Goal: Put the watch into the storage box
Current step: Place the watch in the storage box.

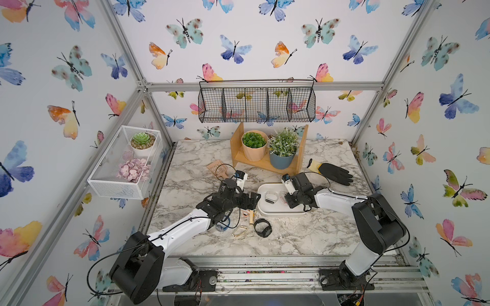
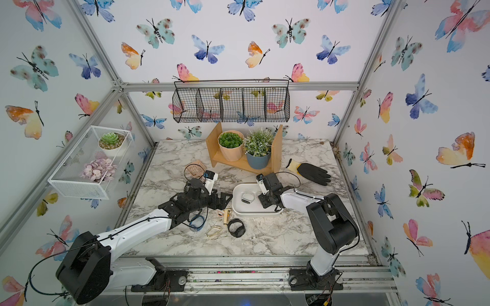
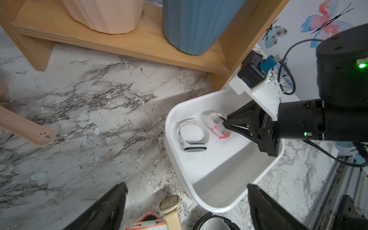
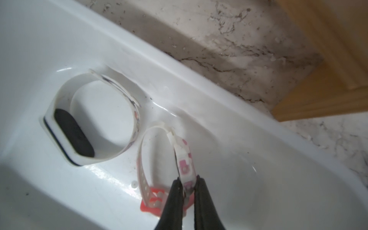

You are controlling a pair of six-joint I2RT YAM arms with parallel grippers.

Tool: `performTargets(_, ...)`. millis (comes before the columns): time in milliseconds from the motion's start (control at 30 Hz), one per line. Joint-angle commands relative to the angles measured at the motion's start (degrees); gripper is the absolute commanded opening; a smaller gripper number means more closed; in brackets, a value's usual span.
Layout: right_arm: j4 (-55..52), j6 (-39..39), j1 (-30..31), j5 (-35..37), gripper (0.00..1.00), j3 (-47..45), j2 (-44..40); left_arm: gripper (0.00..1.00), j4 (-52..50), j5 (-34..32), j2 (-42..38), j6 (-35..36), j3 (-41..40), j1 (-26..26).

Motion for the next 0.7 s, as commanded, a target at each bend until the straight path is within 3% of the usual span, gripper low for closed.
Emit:
performTargets(0, 0.4, 0.64, -0.31, 0.39, 0.07, 1.85, 1.32, 0.98, -3.06, -4.85, -0.64, 1.06, 1.46, -0.09)
performTargets(233, 0.34, 0.62, -0.31, -0.31, 0.14, 2.42, 2.33, 0.98, -3.96, -5.87, -0.13, 0.8, 1.47, -0.06)
performTargets(500, 0.29, 0.8, -0.31, -1.47, 0.35, 2.75, 0.33, 0.98, -8.1, -9.12, -1.12, 0.21, 2.56, 0.31)
performTargets(667, -1.18, 0.71, -0.22, -1.7, 0.39, 3.89, -1.81, 0.98, -14.27, -15.06, -2.91, -0.94, 3.85, 0.69)
